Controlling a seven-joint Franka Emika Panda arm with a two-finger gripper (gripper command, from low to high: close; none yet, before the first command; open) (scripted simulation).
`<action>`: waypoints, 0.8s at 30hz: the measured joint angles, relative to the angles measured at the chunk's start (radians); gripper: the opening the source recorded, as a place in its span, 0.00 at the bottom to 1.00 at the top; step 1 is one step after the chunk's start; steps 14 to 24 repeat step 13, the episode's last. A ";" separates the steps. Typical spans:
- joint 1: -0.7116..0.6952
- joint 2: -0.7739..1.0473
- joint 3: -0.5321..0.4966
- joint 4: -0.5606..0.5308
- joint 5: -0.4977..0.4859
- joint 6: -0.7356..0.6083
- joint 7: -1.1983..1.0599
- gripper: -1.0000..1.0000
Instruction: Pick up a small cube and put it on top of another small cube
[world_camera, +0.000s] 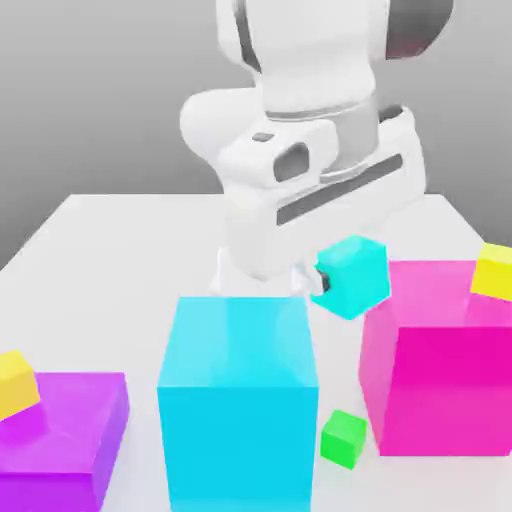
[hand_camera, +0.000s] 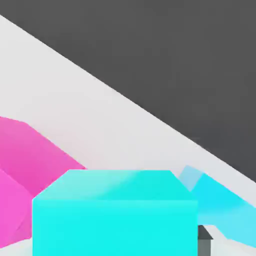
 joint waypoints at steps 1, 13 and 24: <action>0.027 -0.015 0.034 -0.001 -0.011 -0.016 0.009 0.00; 0.177 -0.023 0.259 -0.083 -0.098 0.053 0.083 1.00; 0.177 -0.023 0.259 -0.083 -0.098 0.053 0.083 1.00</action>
